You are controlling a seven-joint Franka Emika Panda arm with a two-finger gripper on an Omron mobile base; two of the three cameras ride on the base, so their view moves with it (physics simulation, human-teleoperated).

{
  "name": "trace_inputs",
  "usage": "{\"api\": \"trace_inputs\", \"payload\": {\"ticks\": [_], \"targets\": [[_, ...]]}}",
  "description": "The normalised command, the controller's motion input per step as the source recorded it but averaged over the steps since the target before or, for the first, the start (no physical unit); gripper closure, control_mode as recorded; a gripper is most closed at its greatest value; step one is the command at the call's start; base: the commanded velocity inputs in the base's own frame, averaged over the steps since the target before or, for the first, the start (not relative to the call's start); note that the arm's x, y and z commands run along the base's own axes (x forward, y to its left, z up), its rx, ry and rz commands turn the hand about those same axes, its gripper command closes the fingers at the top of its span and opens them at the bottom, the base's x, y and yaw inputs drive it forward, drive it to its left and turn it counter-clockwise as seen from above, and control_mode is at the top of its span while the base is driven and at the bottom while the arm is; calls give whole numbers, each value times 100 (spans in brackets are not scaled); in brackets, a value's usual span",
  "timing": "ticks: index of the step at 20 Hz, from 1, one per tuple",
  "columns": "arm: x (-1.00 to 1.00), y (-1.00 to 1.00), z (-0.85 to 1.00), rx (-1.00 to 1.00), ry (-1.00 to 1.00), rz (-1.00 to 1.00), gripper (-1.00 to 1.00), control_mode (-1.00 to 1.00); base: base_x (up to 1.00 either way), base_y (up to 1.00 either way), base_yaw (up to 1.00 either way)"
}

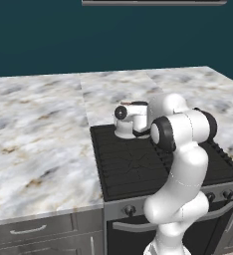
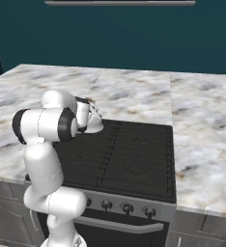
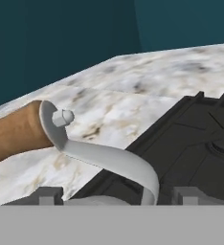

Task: Pick the kettle from the cabinet and place it on a stove burner. Then pick the pot from the counter and place it on another stove burner. Finally, turn both burners on.

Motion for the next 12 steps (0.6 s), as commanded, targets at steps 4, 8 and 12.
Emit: {"api": "trace_inputs", "payload": {"ticks": [4,8,12], "targets": [[-11,20,-9,0,-3,0,-100,-100,0,0,0],[-17,18,-11,0,-4,0,-100,-100,0,0,0],[-30,10,-15,0,-6,0,-100,-100,0,0,0]]}}
